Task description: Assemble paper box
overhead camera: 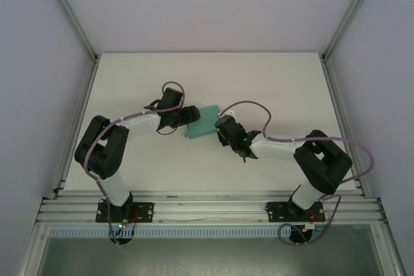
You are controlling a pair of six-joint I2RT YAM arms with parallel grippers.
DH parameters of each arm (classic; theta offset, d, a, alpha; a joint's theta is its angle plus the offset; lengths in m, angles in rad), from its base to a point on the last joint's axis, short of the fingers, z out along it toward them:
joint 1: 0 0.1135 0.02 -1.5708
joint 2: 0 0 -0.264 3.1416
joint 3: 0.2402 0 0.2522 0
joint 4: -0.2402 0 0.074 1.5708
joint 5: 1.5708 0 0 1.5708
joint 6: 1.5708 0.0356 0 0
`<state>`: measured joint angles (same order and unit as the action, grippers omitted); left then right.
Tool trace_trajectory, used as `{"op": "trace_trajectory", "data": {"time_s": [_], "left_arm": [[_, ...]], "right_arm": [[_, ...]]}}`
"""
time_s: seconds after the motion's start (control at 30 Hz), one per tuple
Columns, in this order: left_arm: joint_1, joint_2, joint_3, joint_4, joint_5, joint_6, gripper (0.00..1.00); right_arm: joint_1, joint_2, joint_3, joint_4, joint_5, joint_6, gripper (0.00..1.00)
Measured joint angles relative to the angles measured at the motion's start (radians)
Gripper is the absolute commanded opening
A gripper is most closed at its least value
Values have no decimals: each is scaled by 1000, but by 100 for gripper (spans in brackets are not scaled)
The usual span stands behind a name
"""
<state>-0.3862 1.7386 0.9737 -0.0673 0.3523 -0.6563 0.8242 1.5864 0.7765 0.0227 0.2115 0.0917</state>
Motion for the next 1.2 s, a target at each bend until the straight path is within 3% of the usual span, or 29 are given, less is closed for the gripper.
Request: {"op": "trace_trajectory", "data": {"time_s": [0.1, 0.2, 0.3, 0.4, 0.53, 0.83, 1.0, 1.2], "left_arm": [[0, 0, -32, 51, 8, -2, 70], [0, 1, -57, 95, 11, -1, 68], [6, 8, -87, 157, 26, -1, 61], [34, 23, -130, 268, 86, -12, 52], [79, 45, -203, 447, 186, -42, 42], [134, 86, -303, 703, 293, -126, 32], [149, 93, -333, 790, 325, -163, 14], [165, 93, -359, 849, 332, -182, 15]], "right_arm": [[0, -63, -21, -35, -22, 5, 47], [0, -174, -57, -75, -39, 20, 78], [-5, -300, -93, -101, -41, 45, 100], [-50, -370, -109, -98, -80, 86, 100], [-183, -354, -110, -62, -222, 161, 100], [-283, -93, 69, -48, -481, 270, 100], [-336, 35, 107, -7, -648, 319, 100], [-347, 155, 175, 10, -782, 357, 100]]}}
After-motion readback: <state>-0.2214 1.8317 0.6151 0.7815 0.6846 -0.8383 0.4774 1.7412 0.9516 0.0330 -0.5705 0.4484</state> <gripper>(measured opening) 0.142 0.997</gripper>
